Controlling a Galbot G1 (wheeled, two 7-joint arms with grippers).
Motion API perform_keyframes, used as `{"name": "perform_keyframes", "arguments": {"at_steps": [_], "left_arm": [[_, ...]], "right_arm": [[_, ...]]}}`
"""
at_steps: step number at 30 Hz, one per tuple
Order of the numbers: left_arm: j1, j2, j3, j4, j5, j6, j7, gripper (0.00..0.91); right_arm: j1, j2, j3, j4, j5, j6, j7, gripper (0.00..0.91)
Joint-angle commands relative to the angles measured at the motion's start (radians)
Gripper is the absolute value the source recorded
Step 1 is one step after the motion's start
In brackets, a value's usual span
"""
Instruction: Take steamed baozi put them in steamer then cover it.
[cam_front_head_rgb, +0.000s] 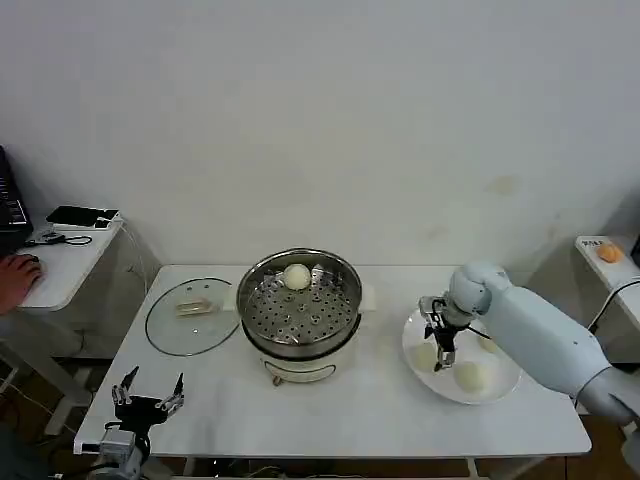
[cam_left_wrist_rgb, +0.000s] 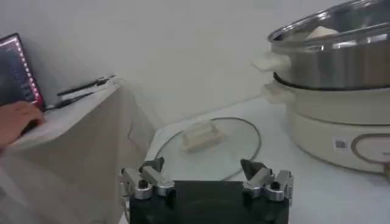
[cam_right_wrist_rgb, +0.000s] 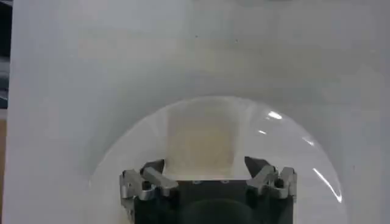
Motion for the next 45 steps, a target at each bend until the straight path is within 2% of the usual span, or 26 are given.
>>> {"name": "perform_keyframes", "arguments": {"at_steps": [1, 3, 8, 9, 22, 28, 31, 32, 35, 40, 43, 45], "left_arm": [[-0.001, 0.002, -0.001, 0.001, 0.000, 0.000, 0.000, 0.907], [-0.001, 0.001, 0.000, 0.002, 0.000, 0.000, 0.000, 0.907], [-0.003, 0.001, 0.000, 0.005, 0.001, 0.000, 0.000, 0.907], [-0.003, 0.000, 0.001, 0.005, 0.001, 0.000, 0.000, 0.907], [-0.004, 0.000, 0.003, 0.004, 0.003, 0.001, -0.001, 0.907], [-0.020, 0.009, 0.013, -0.004, 0.014, 0.001, 0.002, 0.907], [-0.034, 0.008, 0.013, -0.009, 0.015, 0.001, 0.001, 0.907], [-0.036, 0.009, 0.014, -0.009, 0.015, 0.001, 0.001, 0.907], [-0.042, 0.007, 0.016, -0.008, 0.027, 0.001, 0.002, 0.907], [-0.033, 0.002, 0.022, -0.016, 0.063, -0.011, -0.010, 0.907], [-0.027, 0.001, 0.024, -0.028, 0.071, -0.016, -0.011, 0.907], [-0.027, -0.001, 0.021, -0.037, 0.071, -0.015, -0.011, 0.907]], "right_arm": [[0.000, 0.006, 0.000, -0.011, -0.004, 0.002, 0.007, 0.907], [-0.001, 0.006, 0.000, -0.011, -0.004, 0.001, 0.007, 0.907], [-0.004, 0.005, -0.001, -0.010, -0.003, 0.000, 0.007, 0.715], [-0.004, 0.005, -0.001, -0.010, -0.002, 0.000, 0.006, 0.705], [-0.004, -0.015, 0.020, 0.017, 0.019, -0.009, 0.006, 0.695], [0.039, -0.081, 0.028, 0.123, 0.073, -0.048, -0.003, 0.695], [0.098, -0.132, -0.003, 0.182, 0.113, -0.066, -0.010, 0.705], [0.156, -0.165, -0.026, 0.221, 0.140, -0.071, -0.007, 0.705], [0.257, -0.193, -0.050, 0.257, 0.218, -0.082, -0.004, 0.705], [0.429, -0.199, -0.179, 0.307, 0.308, -0.106, -0.007, 0.705], [0.539, -0.175, -0.273, 0.331, 0.374, -0.132, -0.009, 0.705], [0.579, -0.158, -0.300, 0.337, 0.406, -0.140, -0.011, 0.705]]}}
